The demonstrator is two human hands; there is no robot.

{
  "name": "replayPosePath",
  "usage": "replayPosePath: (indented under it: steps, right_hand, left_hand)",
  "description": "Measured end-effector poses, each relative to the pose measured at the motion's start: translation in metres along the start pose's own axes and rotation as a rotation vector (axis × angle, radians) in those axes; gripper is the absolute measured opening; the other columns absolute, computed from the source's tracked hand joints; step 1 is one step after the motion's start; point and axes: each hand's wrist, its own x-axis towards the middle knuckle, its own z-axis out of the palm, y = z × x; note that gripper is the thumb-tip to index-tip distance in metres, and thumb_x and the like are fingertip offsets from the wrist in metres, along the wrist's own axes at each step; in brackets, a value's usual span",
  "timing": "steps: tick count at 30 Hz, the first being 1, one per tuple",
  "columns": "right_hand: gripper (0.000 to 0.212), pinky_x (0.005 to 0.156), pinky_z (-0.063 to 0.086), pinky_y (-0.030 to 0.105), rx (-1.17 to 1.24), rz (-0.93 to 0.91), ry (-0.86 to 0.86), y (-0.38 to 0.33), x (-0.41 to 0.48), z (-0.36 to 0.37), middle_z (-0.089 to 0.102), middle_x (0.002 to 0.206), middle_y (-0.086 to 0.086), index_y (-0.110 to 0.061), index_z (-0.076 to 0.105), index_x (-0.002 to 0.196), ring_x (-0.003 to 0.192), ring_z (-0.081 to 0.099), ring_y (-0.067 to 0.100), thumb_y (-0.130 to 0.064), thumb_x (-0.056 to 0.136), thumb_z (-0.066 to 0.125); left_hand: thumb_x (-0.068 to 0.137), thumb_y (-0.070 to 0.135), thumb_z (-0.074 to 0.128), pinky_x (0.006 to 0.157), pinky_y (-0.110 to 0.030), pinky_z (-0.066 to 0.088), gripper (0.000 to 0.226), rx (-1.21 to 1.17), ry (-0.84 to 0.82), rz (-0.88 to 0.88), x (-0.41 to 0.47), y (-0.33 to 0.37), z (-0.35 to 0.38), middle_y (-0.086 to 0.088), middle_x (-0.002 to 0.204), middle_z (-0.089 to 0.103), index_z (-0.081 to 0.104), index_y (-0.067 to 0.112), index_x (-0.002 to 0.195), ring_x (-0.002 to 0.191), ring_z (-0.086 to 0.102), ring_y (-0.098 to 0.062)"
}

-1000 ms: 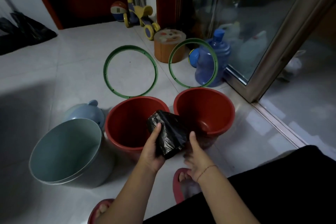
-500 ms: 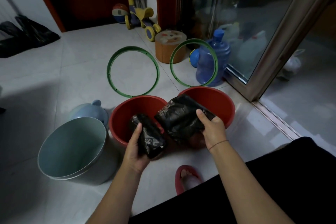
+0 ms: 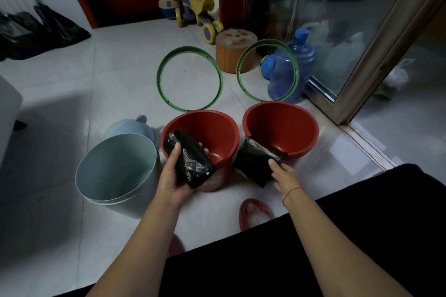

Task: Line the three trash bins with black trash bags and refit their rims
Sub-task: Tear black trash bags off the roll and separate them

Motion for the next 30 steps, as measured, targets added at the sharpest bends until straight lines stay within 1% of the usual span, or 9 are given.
replayPosePath:
  steps: [2, 5, 9, 11, 14, 17, 22, 26, 30]
  right_hand:
    - [0.041, 0.083, 0.048, 0.035, 0.011, -0.095, 0.069, -0.003, -0.004, -0.001, 0.060, 0.099, 0.014, 0.002, 0.060, 0.103, 0.093, 0.057, 0.025, -0.030, 0.080, 0.071]
    - [0.036, 0.077, 0.047, 0.037, 0.033, -0.168, 0.100, -0.011, -0.008, 0.001, 0.054, 0.087, 0.017, -0.011, 0.056, 0.084, 0.079, 0.053, 0.028, -0.038, 0.068, 0.076]
    - [0.032, 0.082, 0.047, 0.034, 0.074, -0.191, 0.064, -0.027, -0.024, 0.015, 0.058, 0.090, 0.015, -0.011, 0.061, 0.100, 0.087, 0.057, 0.026, -0.030, 0.078, 0.073]
    - [0.033, 0.087, 0.049, 0.031, 0.098, -0.117, -0.070, -0.034, -0.041, 0.033, 0.062, 0.099, 0.008, -0.008, 0.060, 0.110, 0.096, 0.060, 0.019, -0.029, 0.085, 0.067]
    - [0.028, 0.091, 0.049, 0.032, 0.069, -0.060, -0.356, -0.042, -0.076, 0.069, 0.068, 0.097, 0.003, -0.013, 0.063, 0.100, 0.093, 0.063, 0.015, -0.036, 0.085, 0.064]
    - [0.040, 0.082, 0.052, 0.022, -0.005, -0.127, -0.474, -0.044, -0.095, 0.095, 0.070, 0.106, 0.007, -0.007, 0.062, 0.114, 0.096, 0.066, 0.015, -0.032, 0.083, 0.068]
    - [0.032, 0.069, 0.053, 0.015, -0.070, -0.254, -0.440, -0.040, -0.103, 0.110, 0.070, 0.094, 0.004, -0.007, 0.064, 0.110, 0.084, 0.067, 0.011, -0.020, 0.082, 0.071]
    - [0.001, 0.067, 0.050, 0.013, -0.035, -0.335, -0.276, -0.040, -0.098, 0.115, 0.070, 0.080, 0.000, -0.014, 0.070, 0.082, 0.074, 0.064, 0.008, -0.014, 0.083, 0.070]
    - [0.012, 0.077, 0.052, 0.027, -0.093, -0.355, -0.267, -0.044, -0.094, 0.117, 0.071, 0.078, -0.001, -0.018, 0.070, 0.071, 0.078, 0.066, 0.011, -0.016, 0.083, 0.069]
  left_hand:
    - [0.036, 0.030, 0.096, 0.076, -0.040, 0.057, 0.060, 0.008, -0.009, -0.002, -0.003, -0.002, 0.002, -0.009, 0.096, 0.073, 0.078, 0.007, 0.089, 0.086, 0.071, -0.024]
    - [0.037, 0.030, 0.096, 0.078, -0.040, 0.057, 0.061, 0.024, -0.011, -0.009, -0.004, -0.005, 0.005, -0.010, 0.097, 0.072, 0.078, 0.006, 0.089, 0.086, 0.070, -0.025]
    - [0.040, 0.028, 0.096, 0.076, -0.041, 0.057, 0.061, 0.026, 0.001, -0.031, -0.007, -0.008, 0.006, -0.013, 0.101, 0.071, 0.076, 0.003, 0.093, 0.089, 0.070, -0.028]
    - [0.041, 0.028, 0.095, 0.077, -0.041, 0.057, 0.062, 0.045, -0.003, -0.036, -0.008, -0.009, 0.009, -0.013, 0.101, 0.071, 0.076, 0.003, 0.095, 0.089, 0.070, -0.028]
    - [0.043, 0.032, 0.094, 0.078, -0.040, 0.058, 0.065, 0.127, 0.003, -0.047, -0.011, -0.011, 0.015, -0.014, 0.100, 0.072, 0.075, 0.003, 0.098, 0.088, 0.071, -0.027]
    - [0.067, 0.034, 0.079, 0.075, -0.039, 0.058, 0.067, 0.216, 0.049, -0.014, -0.013, -0.010, 0.019, -0.019, 0.106, 0.069, 0.060, 0.002, 0.122, 0.092, 0.070, -0.028]
    - [0.075, 0.037, 0.064, 0.080, -0.039, 0.057, 0.057, 0.274, 0.079, 0.011, -0.014, -0.003, 0.023, -0.018, 0.107, 0.068, 0.060, 0.003, 0.121, 0.093, 0.069, -0.027]
    - [0.078, 0.044, 0.060, 0.086, -0.043, 0.056, 0.056, 0.183, 0.066, -0.040, -0.015, -0.002, 0.020, -0.019, 0.107, 0.069, 0.063, 0.001, 0.113, 0.096, 0.069, -0.027]
    - [0.059, 0.040, 0.086, 0.094, -0.049, 0.050, 0.069, 0.033, -0.003, -0.047, -0.016, -0.002, 0.006, -0.019, 0.116, 0.066, 0.068, -0.001, 0.111, 0.105, 0.066, -0.030]
